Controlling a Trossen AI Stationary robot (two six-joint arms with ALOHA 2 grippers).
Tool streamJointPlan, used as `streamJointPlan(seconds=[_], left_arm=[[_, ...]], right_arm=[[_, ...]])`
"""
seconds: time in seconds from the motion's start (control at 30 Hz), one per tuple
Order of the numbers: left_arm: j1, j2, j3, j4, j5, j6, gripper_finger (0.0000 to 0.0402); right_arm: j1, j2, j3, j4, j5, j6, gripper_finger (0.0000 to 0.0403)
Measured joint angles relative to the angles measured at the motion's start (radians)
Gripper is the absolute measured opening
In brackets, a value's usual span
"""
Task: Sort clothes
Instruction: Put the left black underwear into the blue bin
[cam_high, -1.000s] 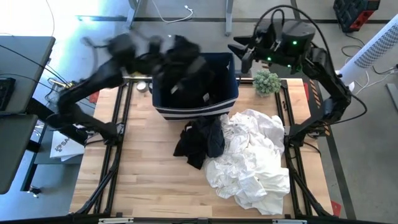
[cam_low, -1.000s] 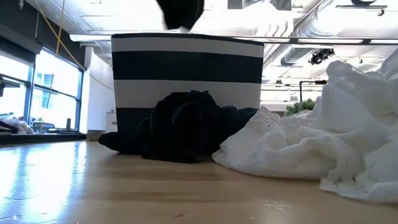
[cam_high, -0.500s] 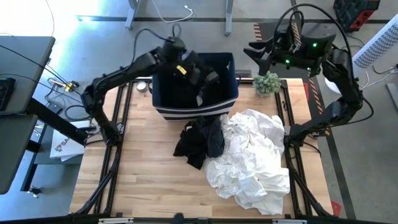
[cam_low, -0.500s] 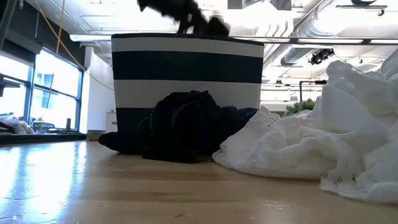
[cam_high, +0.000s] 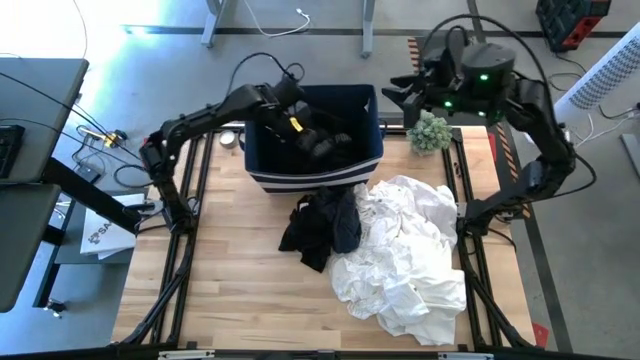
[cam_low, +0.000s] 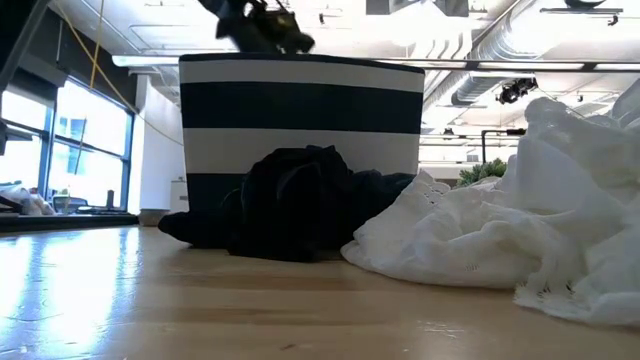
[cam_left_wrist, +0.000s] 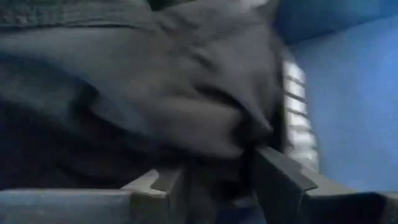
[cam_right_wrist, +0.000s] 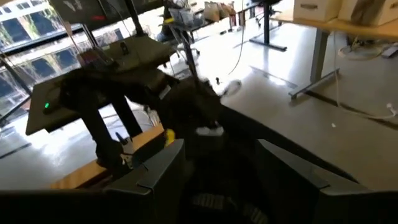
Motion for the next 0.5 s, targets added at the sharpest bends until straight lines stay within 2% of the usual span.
streamJointPlan(seconds=[0.1, 0.27, 0.4, 0.5], left_arm=[[-0.006, -0.085, 0.000, -0.002, -0.011, -0.040, 0.0161], [-0.013, -0.235, 0.001, -0.031, -0.053, -0.095, 0.0161], [-0.036, -0.361, 0.001, -0.092, -0.168, -0.129, 0.0159], [-0.071, -0.440, 0.001, -0.141, -0.290, -0.143, 0.0159]], right_arm=[[-0.028, 0.045, 0.000, 0.007, -0.067, -0.003, 0.0193], [-0.098, 0.156, 0.000, 0.086, -0.267, -0.026, 0.0193], [-0.134, 0.269, 0.000, 0.169, -0.363, -0.061, 0.0193], [-0.151, 0.364, 0.000, 0.193, -0.376, -0.093, 0.0193]])
